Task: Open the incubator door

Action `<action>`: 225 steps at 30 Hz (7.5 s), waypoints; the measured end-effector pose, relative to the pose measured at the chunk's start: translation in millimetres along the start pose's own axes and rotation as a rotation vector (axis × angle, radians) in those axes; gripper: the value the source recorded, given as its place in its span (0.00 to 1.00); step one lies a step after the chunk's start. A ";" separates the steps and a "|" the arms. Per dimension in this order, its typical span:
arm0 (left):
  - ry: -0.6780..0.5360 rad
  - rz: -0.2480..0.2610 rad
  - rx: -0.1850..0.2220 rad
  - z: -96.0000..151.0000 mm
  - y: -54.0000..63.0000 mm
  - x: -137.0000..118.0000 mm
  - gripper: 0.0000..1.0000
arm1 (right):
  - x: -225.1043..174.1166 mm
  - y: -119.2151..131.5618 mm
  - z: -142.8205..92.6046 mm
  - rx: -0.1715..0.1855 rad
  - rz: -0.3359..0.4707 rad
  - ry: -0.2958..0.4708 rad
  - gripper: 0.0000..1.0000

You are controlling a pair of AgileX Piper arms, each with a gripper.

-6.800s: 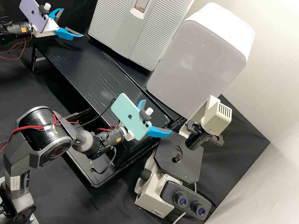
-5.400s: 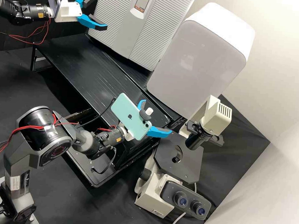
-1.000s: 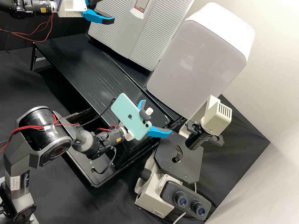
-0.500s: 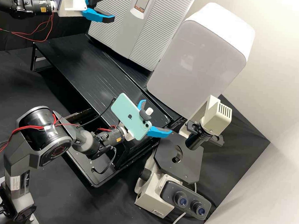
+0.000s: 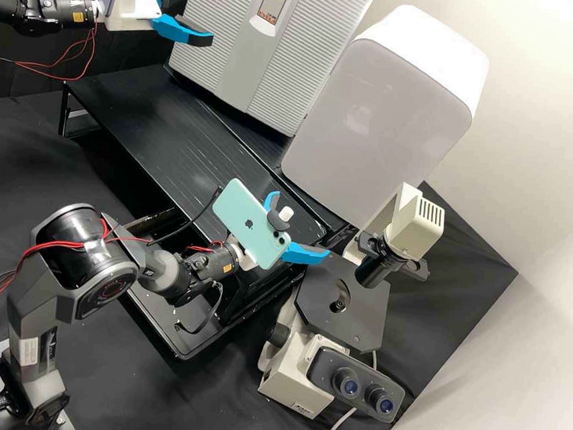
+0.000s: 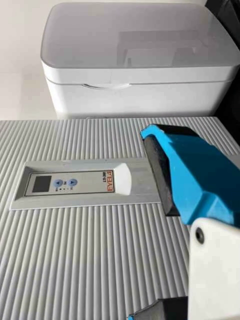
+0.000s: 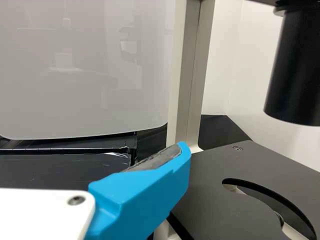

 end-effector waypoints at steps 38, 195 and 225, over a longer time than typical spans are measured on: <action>0.064 -0.021 0.029 -43.1 2.1 15.0 1.00 | 0.0 0.0 0.0 0.000 0.000 0.000 1.00; 0.033 0.052 0.009 -22.0 12.7 21.2 0.00 | 0.0 0.0 0.0 0.000 0.000 0.000 1.00; 0.038 0.081 -0.091 -15.8 3.1 16.7 0.00 | 0.0 0.0 0.0 0.000 0.000 0.000 1.00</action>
